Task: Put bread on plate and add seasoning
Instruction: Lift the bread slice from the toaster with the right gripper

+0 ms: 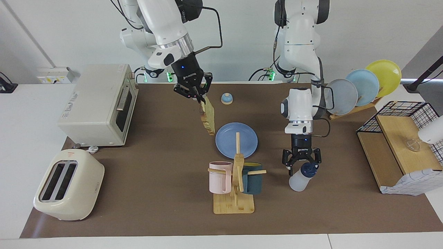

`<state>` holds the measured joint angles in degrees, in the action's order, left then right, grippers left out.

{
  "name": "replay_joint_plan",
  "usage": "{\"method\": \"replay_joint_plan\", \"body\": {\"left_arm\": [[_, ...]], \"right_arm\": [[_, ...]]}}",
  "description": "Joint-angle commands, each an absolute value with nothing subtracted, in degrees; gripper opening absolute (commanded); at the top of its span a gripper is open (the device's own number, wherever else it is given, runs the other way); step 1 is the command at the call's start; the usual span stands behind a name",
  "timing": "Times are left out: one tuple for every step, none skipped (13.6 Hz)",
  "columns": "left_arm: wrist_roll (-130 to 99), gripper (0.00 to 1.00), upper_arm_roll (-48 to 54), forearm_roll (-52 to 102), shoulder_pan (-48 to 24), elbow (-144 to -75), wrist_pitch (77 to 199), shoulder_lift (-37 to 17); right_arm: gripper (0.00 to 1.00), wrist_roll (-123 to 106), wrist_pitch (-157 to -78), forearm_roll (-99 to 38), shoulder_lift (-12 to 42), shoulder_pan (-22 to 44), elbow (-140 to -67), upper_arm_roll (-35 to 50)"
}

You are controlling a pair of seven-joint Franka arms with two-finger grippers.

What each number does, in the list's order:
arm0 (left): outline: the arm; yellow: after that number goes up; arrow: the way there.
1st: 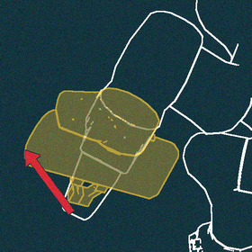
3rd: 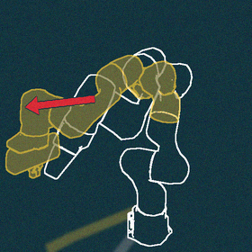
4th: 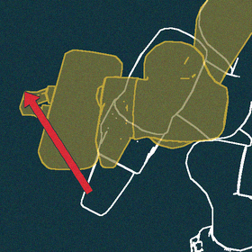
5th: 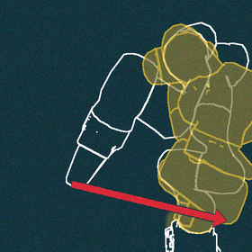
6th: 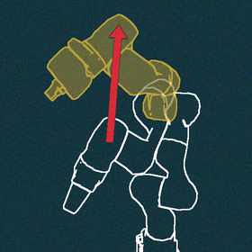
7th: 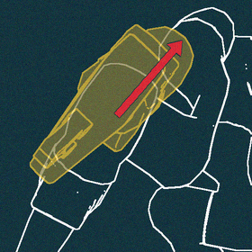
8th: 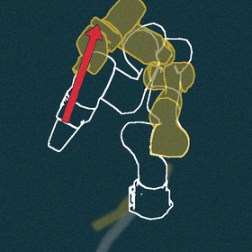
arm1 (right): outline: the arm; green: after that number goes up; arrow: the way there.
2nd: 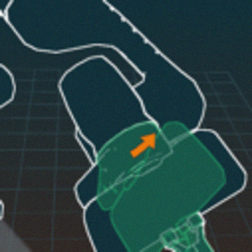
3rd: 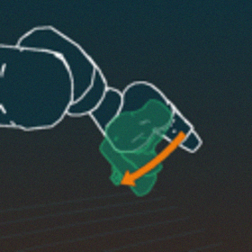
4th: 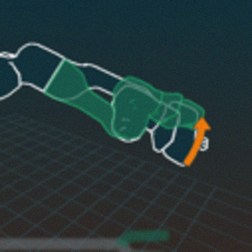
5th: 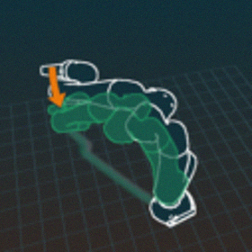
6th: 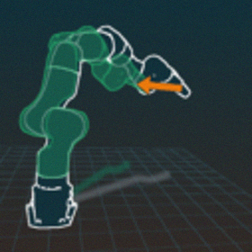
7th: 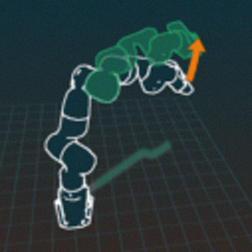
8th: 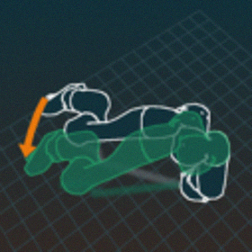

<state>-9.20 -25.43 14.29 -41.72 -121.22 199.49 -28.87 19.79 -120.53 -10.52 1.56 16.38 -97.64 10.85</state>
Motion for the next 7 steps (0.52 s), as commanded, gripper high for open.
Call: {"method": "replay_joint_plan", "body": {"left_arm": [[-9.8,1.0,-26.2,15.0,-41.7,-119.3,200.6,-31.5],[-9.8,1.0,-26.2,15.0,-41.7,-119.0,200.6,-32.0],[-9.9,1.0,-26.2,15.0,-41.7,-119.0,200.7,-32.2],[-10.0,1.0,-26.2,15.1,-41.7,-119.0,200.7,-32.4],[-10.0,1.0,-26.1,14.9,-41.7,-118.7,200.7,-32.4],[-10.1,1.0,-26.1,14.9,-41.4,-118.7,200.7,-32.8],[-10.2,1.0,-26.1,15.0,-41.4,-118.7,200.7,-32.9]], "right_arm": [[0.0,24.7,-128.3,-11.8,0.4,20.6,-104.6,10.6],[0.0,26.9,-132.8,-11.8,2.0,22.8,-105.9,10.6],[0.0,28.8,-137.1,-11.8,3.8,24.4,-106.7,10.6],[0.0,30.2,-140.0,-11.7,5.5,26.1,-107.0,10.6],[0.0,29.8,-141.5,-11.6,7.0,26.3,-107.3,10.6],[0.0,30.4,-142.8,-11.6,8.6,26.9,-107.4,10.6],[0.0,30.4,-145.2,-11.6,10.0,28.4,-107.5,10.6]]}}
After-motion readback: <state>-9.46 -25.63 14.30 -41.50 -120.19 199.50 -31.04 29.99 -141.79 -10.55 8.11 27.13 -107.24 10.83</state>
